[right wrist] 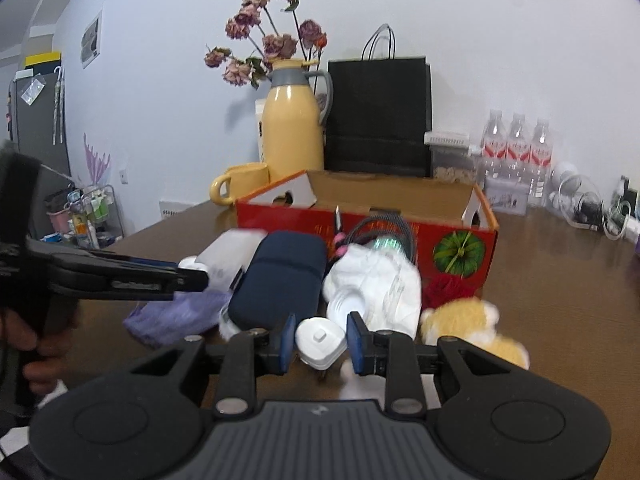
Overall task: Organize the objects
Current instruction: 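Carry the tin and cap into the cardboard box while both grippers open to release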
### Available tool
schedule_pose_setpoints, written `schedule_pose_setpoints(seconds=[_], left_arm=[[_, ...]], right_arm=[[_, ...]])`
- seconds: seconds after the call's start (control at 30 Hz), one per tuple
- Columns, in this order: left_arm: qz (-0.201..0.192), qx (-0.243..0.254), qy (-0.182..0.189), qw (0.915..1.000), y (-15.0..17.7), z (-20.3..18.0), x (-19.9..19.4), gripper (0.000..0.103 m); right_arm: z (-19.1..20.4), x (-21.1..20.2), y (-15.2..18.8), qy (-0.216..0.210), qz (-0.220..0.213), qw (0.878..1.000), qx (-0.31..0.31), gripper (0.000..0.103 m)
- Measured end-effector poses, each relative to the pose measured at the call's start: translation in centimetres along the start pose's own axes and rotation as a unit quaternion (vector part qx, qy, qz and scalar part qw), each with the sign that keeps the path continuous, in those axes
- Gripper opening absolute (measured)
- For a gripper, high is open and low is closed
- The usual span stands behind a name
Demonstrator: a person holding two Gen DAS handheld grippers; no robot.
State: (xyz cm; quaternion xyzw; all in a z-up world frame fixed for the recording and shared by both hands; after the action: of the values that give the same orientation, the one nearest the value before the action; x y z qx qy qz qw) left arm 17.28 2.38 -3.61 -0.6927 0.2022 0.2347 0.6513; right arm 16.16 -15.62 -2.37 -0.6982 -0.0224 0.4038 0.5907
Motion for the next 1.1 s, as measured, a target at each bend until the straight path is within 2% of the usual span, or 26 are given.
schedule_pose_setpoints(seconds=[0.27, 0.4, 0.5, 0.57, 0.73, 0.97, 1.1], left_arm=[[-0.069, 0.024, -0.012, 0.9972, -8.1, -1.4, 0.4, 0.040], [-0.078, 0.016, -0.013, 0.9968, -12.2, -2.3, 2.4, 0.040], [-0.077, 0.000, -0.027, 0.9966, -14.5, -2.3, 4.1, 0.040], [-0.067, -0.010, -0.041, 0.9969, -15.6, -2.2, 5.8, 0.040], [-0.012, -0.030, -0.065, 0.9974, -16.6, -1.7, 11.4, 0.040], [0.065, -0.029, -0.094, 0.9931, -15.0, -1.6, 17.3, 0.040], [0.082, -0.028, -0.099, 0.9913, -13.8, -1.6, 18.7, 0.040]], right_arm=[[-2.0, 1.5, -7.2, 0.030, -0.059, 0.998, -0.022, 0.026], [-3.8, 3.9, -11.2, 0.034, -0.064, 0.997, -0.008, 0.026], [-5.6, 6.4, -13.5, 0.042, -0.057, 0.997, 0.009, 0.026], [-6.7, 8.5, -14.5, 0.060, -0.043, 0.997, 0.006, 0.026], [-9.2, 13.9, -14.8, 0.067, 0.015, 0.997, 0.026, 0.026], [-11.4, 20.5, -12.0, 0.104, 0.101, 0.988, 0.049, 0.026], [-12.4, 22.0, -11.1, 0.117, 0.122, 0.984, 0.056, 0.026]])
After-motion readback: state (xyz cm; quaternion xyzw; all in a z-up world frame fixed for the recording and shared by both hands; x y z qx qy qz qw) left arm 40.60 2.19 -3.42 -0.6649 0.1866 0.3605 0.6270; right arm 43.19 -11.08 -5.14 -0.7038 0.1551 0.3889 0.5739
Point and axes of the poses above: each gripper's, at about its wrist camera, not at the fingertips, and x roughly the way its jaws point, z to its left, y to its underside, the point moved 10 cm from there along x, roughly the way its jaws point, and after that the axes turned 7 degrees about z, right-handed, at the moved point
